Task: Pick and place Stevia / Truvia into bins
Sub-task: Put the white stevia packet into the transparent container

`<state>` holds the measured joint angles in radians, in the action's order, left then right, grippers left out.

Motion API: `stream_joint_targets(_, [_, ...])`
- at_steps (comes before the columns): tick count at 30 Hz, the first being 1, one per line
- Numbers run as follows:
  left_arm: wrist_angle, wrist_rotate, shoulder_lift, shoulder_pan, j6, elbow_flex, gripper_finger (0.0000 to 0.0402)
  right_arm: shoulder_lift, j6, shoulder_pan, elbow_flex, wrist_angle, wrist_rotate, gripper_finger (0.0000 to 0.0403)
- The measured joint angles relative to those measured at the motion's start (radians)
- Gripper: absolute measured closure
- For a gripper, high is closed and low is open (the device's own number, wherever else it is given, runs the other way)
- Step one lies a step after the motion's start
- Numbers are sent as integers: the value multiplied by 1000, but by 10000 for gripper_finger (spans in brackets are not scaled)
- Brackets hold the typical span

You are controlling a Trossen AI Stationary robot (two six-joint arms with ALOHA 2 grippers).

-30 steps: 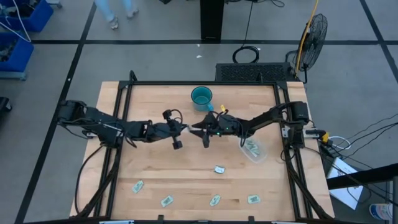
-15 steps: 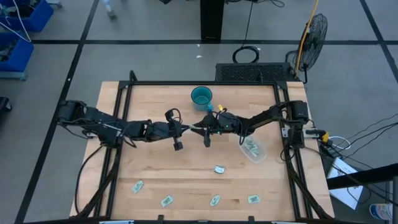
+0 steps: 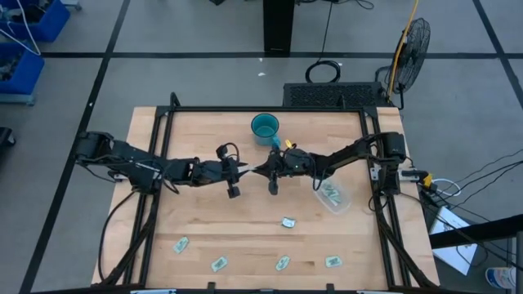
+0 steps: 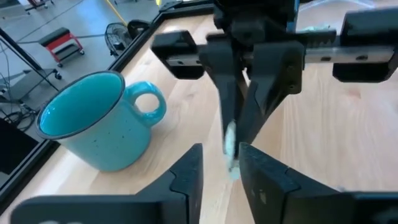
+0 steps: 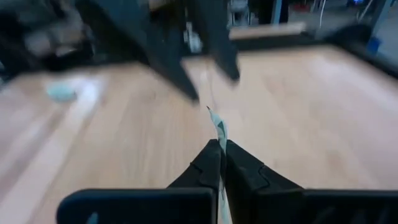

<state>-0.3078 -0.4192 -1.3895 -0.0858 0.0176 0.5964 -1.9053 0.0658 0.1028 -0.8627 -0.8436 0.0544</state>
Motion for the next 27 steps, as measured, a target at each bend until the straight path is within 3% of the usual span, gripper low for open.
stream_joint_targets(5, [44, -1, 0, -9, -1, 0, 282, 98, -10, -15, 2, 284, -63, 401])
stream_joint_targets(9, [77, -1, 0, -15, 0, 0, 282, 292, -2, -60, 1, 593, -159, 402])
stream_joint_targets(12, [80, -9, 0, -14, 0, 0, 282, 445, 67, -102, 1, 817, -155, 402])
stream_joint_targets(17, [80, -9, 0, -14, -13, 0, 282, 642, 305, -167, 0, 1225, -175, 402])
stream_joint_targets(21, [80, -9, 0, -14, -24, 0, 282, 709, 617, -213, 19, 1539, -286, 402])
stream_joint_targets(23, [80, -8, 0, -14, -26, 0, 282, 726, 705, -232, 53, 1603, -283, 402])
stream_joint_targets(27, [70, -7, 0, -14, -24, 0, 282, 745, 734, -264, 133, 1563, -235, 402])
